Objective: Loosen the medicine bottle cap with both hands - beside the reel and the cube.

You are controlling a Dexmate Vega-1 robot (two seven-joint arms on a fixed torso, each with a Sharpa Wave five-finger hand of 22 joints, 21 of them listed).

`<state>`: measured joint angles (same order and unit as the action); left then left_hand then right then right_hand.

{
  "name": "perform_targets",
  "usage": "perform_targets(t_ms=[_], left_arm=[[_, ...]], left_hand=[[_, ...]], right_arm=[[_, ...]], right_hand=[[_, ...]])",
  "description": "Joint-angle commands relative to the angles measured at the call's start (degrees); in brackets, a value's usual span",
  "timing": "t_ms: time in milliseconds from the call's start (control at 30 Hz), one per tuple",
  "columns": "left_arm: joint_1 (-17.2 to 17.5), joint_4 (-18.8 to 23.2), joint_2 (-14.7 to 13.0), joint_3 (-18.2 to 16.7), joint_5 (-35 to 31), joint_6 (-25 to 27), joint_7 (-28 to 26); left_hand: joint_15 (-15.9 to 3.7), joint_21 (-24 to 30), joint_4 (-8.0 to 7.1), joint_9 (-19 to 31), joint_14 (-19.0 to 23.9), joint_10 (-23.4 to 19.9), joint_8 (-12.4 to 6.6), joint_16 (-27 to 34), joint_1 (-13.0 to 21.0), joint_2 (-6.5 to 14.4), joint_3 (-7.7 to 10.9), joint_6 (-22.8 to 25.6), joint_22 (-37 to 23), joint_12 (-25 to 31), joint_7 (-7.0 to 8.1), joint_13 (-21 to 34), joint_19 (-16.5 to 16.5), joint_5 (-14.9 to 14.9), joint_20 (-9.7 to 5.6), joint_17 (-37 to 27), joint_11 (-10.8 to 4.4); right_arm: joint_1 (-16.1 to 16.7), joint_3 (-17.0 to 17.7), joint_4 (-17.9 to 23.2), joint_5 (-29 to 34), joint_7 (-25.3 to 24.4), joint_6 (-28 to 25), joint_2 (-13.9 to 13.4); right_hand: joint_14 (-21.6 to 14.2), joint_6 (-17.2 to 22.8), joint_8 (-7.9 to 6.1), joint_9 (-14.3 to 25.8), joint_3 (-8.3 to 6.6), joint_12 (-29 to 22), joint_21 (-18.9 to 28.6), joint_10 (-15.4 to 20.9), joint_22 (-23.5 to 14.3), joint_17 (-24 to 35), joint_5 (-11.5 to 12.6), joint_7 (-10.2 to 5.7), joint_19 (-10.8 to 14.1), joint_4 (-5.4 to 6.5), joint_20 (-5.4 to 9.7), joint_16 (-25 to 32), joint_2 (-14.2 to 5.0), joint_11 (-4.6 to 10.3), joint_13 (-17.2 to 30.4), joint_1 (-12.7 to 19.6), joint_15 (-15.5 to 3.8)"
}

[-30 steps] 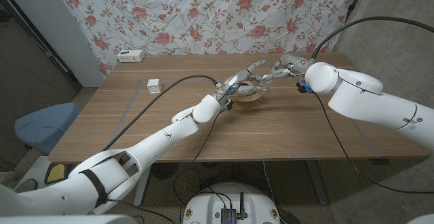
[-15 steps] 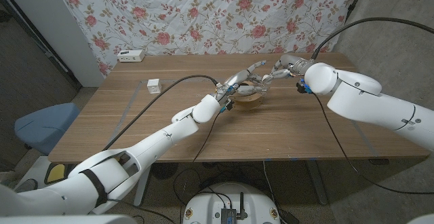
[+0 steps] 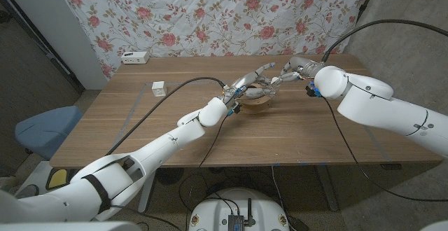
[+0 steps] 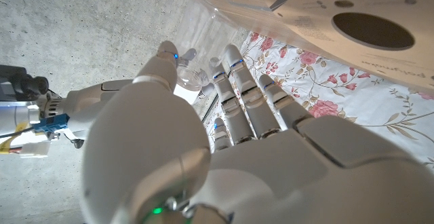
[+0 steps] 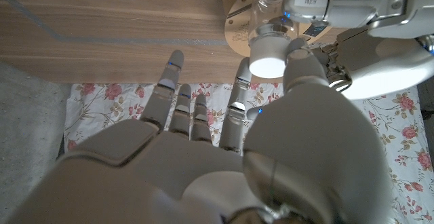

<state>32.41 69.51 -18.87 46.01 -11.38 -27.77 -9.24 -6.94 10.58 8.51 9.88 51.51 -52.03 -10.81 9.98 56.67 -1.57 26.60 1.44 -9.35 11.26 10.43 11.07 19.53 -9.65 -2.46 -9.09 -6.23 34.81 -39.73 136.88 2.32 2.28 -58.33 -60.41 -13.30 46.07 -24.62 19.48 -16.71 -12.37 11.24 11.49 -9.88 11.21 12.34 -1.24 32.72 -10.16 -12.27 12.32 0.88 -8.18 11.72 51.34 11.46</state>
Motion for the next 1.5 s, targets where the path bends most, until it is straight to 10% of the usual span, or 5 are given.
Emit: perform_targets(t_ms=[33, 1500], left_arm=[[-0.14, -0.3, 0.11, 0.1, 0.1, 0.08, 0.15], [-1.16, -1.97, 0.73, 0.6, 0.3, -0.72, 0.56]], left_hand=[[-4.18, -0.04, -0.17, 0.04, 0.35, -3.2, -0.2, -0.05, -0.04, 0.64, 0.3, 0.62, -0.12, 0.37, 0.2, 0.32, 0.17, -0.5, -4.45, -0.1, -2.44], [-4.1, -0.03, -0.14, 0.05, 0.31, -3.32, 0.18, -0.02, -0.24, 0.7, 0.44, 1.2, -0.13, 0.35, 0.27, 0.32, 0.09, -0.48, -4.3, -0.12, -2.63]], right_arm=[[1.12, 1.5, -0.54, -1.5, -1.0, 0.99, 0.37], [5.21, 9.58, -3.04, -13.63, -0.85, 8.66, -1.47]], right_hand=[[-0.57, 0.55, -0.5, 0.15, -1.32, -0.07, 0.2, 0.21, -0.04, 0.25, 0.24, -0.59, 0.66, -0.06, -0.05, 0.41, -1.18, 0.5, 0.14, 2.29, -0.03], [1.93, -1.32, 1.53, -1.56, -7.06, 1.09, -0.61, -2.48, -0.01, 0.62, 3.71, -6.75, -1.82, -0.2, -0.1, -0.22, -8.22, 7.71, 0.16, 10.72, -3.45]])
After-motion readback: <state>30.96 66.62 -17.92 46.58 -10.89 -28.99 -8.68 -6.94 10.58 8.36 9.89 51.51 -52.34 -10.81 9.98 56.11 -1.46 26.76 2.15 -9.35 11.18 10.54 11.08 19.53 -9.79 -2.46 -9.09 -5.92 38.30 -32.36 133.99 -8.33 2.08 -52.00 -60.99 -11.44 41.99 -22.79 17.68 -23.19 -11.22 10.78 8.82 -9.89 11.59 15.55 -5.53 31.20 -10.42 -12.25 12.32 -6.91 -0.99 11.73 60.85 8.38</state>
